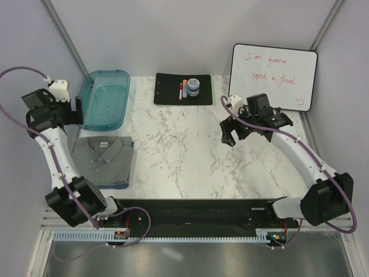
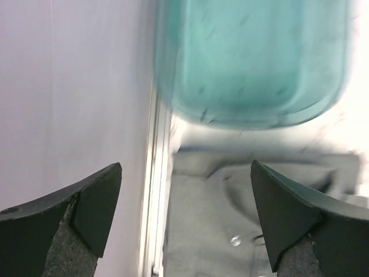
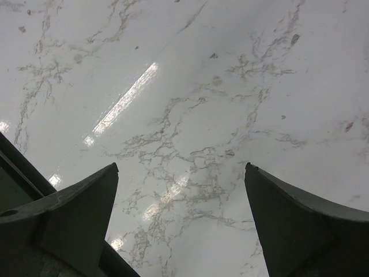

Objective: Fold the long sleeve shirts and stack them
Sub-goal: Neatly place the folded shirt to the corner

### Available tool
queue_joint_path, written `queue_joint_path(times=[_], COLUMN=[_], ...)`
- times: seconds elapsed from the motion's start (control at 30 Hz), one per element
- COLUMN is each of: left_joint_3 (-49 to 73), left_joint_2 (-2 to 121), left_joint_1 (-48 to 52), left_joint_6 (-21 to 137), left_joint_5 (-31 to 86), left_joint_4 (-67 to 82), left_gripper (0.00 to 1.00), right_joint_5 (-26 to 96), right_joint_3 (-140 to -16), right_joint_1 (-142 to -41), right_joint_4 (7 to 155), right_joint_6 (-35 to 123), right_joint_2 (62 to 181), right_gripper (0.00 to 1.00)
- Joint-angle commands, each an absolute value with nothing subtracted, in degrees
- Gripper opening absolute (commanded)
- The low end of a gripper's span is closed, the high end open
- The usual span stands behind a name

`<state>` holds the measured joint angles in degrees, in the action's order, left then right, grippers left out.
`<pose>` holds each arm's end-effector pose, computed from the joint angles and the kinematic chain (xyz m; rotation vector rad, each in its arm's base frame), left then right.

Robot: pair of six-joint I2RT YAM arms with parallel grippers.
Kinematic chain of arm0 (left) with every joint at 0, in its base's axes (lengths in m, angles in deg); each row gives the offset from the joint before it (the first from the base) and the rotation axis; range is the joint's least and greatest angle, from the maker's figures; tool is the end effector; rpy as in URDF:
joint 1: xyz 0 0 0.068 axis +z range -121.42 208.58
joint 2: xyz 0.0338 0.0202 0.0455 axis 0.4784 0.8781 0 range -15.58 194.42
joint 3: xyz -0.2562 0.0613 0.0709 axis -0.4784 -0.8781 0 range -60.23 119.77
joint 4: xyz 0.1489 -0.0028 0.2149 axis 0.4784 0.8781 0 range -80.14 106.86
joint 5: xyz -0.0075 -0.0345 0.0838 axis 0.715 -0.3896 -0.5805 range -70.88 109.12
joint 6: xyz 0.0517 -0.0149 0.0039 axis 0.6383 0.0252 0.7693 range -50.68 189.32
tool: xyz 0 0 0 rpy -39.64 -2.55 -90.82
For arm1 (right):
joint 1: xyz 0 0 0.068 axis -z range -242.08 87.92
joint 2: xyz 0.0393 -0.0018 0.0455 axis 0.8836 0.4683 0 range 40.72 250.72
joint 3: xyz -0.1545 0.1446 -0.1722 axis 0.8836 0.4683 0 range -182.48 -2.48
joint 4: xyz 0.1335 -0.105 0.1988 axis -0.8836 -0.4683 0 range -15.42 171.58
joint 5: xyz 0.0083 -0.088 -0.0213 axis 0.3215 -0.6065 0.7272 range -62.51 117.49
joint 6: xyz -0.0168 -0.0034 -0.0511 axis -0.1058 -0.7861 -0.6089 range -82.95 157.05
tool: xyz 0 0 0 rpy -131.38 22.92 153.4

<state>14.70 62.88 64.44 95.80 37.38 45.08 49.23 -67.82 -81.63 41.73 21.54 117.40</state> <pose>0.2493 0.1665 0.3496 -0.0110 2.2182 0.2450 0.2579 0.1055 0.2977 -0.8905 2.2722 0.4974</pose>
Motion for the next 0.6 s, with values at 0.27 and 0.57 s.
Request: queue_joint_path(times=[0.27, 0.57], left_joint_3=[13.2, 1.2], left_joint_2=[56.0, 56.5], left_joint_1=[13.5, 3.7], left_joint_6=[82.2, 79.2], left_joint_5=[29.2, 25.5], left_joint_4=[57.0, 49.2], left_gripper=[0.99, 0.99], right_joint_5=[47.1, 45.6], right_joint_3=[-68.0, -54.0], right_joint_1=[-73.6, -74.8], right_joint_4=[45.3, 48.6], right_joint_6=[29.1, 26.5], right_joint_2=[117.3, 109.9], right_gripper=[0.98, 0.98])
